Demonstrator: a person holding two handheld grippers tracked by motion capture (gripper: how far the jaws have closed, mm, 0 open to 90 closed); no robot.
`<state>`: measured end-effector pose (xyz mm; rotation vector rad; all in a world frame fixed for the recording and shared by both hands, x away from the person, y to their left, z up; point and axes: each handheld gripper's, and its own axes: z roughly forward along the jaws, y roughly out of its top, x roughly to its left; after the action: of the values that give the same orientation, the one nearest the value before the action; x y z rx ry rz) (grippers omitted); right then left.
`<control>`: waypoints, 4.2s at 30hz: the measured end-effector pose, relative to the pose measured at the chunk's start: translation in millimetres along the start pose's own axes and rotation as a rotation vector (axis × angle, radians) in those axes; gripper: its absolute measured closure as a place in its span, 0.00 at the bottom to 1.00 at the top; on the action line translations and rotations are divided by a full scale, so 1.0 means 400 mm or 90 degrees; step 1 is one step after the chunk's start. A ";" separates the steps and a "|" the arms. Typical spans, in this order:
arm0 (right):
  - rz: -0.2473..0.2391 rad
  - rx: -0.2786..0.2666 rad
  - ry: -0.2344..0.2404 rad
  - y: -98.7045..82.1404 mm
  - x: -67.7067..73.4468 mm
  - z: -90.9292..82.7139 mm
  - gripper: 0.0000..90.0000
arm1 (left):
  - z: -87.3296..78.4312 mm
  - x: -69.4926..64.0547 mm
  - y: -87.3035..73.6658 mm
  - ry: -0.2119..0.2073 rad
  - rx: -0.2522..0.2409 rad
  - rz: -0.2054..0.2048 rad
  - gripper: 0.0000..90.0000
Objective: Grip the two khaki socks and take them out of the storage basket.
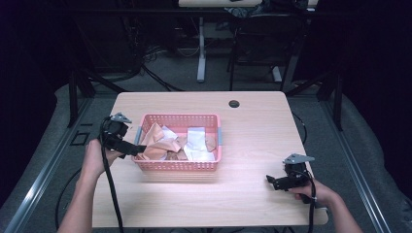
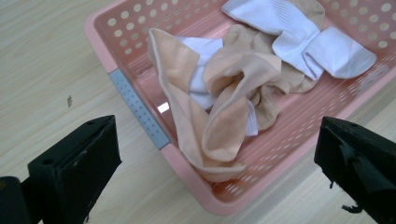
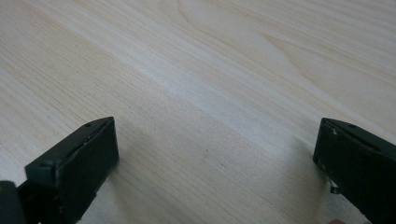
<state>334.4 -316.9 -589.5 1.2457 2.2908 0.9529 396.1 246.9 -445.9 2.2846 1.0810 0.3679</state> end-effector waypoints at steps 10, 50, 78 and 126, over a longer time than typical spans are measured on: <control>0.000 0.000 0.000 0.000 0.000 0.000 0.00 | 0.041 -0.016 0.042 -0.023 0.024 0.020 0.00; 0.000 -0.001 0.001 0.000 -0.001 0.000 0.00 | 0.199 -0.055 0.085 -0.008 0.136 0.088 0.80; -0.005 0.000 0.002 0.000 -0.002 -0.001 0.00 | 0.111 -0.069 0.143 -0.038 0.100 0.077 0.98; -0.003 -0.001 0.001 -0.001 -0.002 -0.002 0.00 | -0.092 -0.034 0.195 0.000 0.025 0.080 0.98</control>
<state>334.2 -317.8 -589.4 1.2394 2.2926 0.9534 418.0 211.2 -369.2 2.3947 0.9550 0.4000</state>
